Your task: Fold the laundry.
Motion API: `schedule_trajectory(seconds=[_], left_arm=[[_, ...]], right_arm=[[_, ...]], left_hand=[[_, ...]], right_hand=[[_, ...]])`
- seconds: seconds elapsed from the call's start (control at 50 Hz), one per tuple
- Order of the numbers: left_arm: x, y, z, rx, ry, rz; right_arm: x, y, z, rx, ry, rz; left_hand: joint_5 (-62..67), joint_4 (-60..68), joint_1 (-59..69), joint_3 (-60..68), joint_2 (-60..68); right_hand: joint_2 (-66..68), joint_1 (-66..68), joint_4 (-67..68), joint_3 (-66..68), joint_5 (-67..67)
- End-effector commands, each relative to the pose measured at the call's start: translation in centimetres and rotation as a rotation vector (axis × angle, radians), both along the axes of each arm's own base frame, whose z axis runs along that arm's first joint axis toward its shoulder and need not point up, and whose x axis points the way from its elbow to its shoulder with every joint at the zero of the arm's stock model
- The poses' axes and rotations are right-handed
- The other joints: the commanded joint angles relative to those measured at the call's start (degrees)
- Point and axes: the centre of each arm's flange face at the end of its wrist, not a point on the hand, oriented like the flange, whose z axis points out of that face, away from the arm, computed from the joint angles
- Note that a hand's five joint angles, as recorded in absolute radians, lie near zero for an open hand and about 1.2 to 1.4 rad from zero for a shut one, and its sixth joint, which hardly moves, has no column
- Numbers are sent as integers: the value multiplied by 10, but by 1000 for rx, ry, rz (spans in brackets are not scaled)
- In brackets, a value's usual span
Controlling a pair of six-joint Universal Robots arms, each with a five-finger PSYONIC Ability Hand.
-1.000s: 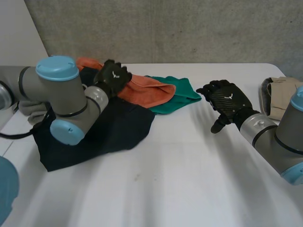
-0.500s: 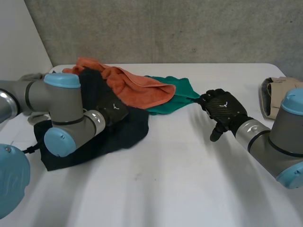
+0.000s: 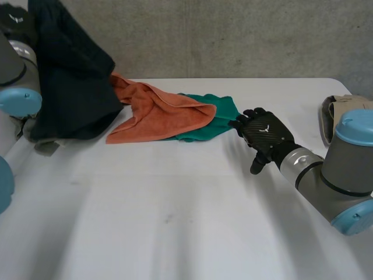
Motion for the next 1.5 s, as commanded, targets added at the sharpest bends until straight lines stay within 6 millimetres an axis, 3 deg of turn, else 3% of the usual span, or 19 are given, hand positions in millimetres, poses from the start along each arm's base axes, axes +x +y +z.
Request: schedule_trajectory(seconds=[0.02, 0.06, 0.12, 0.24, 0.32, 0.42, 0.5, 0.64, 0.72, 0.92, 1.06, 1.16, 1.22, 1.26, 1.44, 1.5], left_arm=[[-18, 7, -44, 172, -62, -85], [-27, 17, -49, 214, -80, -129], [-37, 30, -48, 222, -104, -183], [-45, 58, -35, 206, -110, -207], [-47, 80, -29, 230, -102, -225], [-45, 111, -17, 251, -57, -256], [-42, 127, -11, 264, -9, -288], [-27, 149, 0, 286, 100, -313], [-19, 159, -2, 308, 141, -338], [-9, 171, -10, 349, 159, -383], [-5, 171, -14, 364, 165, -378], [-4, 171, -16, 371, 171, -376], [-4, 171, -16, 369, 171, -376], [-5, 171, -15, 368, 170, -381], [-10, 169, -8, 336, 164, -401], [-16, 168, -4, 318, 160, -421]], right_arm=[[5, -5, 5, -26, -4, -22], [8, -9, 9, -39, -9, -33], [15, -16, 16, -68, -26, -41], [38, -39, 30, -130, -61, -64], [60, -58, 27, -151, -84, -76], [84, -89, 8, -197, -98, -104], [100, -102, -10, -239, -87, -97], [111, -110, -39, -282, -45, -81], [114, -111, -46, -286, -50, -60], [114, -118, -56, -347, 8, -41], [111, -119, -75, -370, 75, -2], [106, -125, -80, -392, 78, 9], [106, -128, -78, -406, 71, 12], [108, -128, -76, -427, 59, 24], [101, -133, -48, -488, 19, -6], [94, -128, -19, -465, -15, -10]], left_hand=[[-51, -70, -44, -63, -70], [-374, -392, -367, -385, -392], [-566, -584, -559, -578, -585], [-566, -584, -559, -578, -585], [-566, -584, -559, -578, -585], [-566, -584, -559, -578, -585], [-566, -584, -559, -578, -585], [-566, -584, -559, -578, -585], [-566, -584, -559, -578, -585], [-566, -584, -559, -578, -585], [-566, -584, -559, -578, -585], [-566, -584, -559, -578, -585], [-566, -584, -559, -578, -585], [-566, -584, -559, -578, -585], [-566, -584, -559, -578, -585], [-566, -584, -559, -578, -585]], right_hand=[[-18, -28, -16, -18, -23], [-18, -28, -16, -18, -23], [-18, -28, -16, -18, -23], [-18, -28, -16, -18, -23], [-18, -28, -16, -18, -23], [-18, -28, -16, -18, -23], [-18, -28, -16, -18, -23], [-8, -18, -6, -8, -13], [30, 21, 33, 31, 26], [96, 86, 98, 97, 91], [188, 179, 191, 189, 184], [363, 353, 365, 363, 358], [506, 496, 508, 507, 501], [681, 671, 683, 682, 676], [682, 672, 684, 682, 677], [682, 672, 684, 682, 677]])
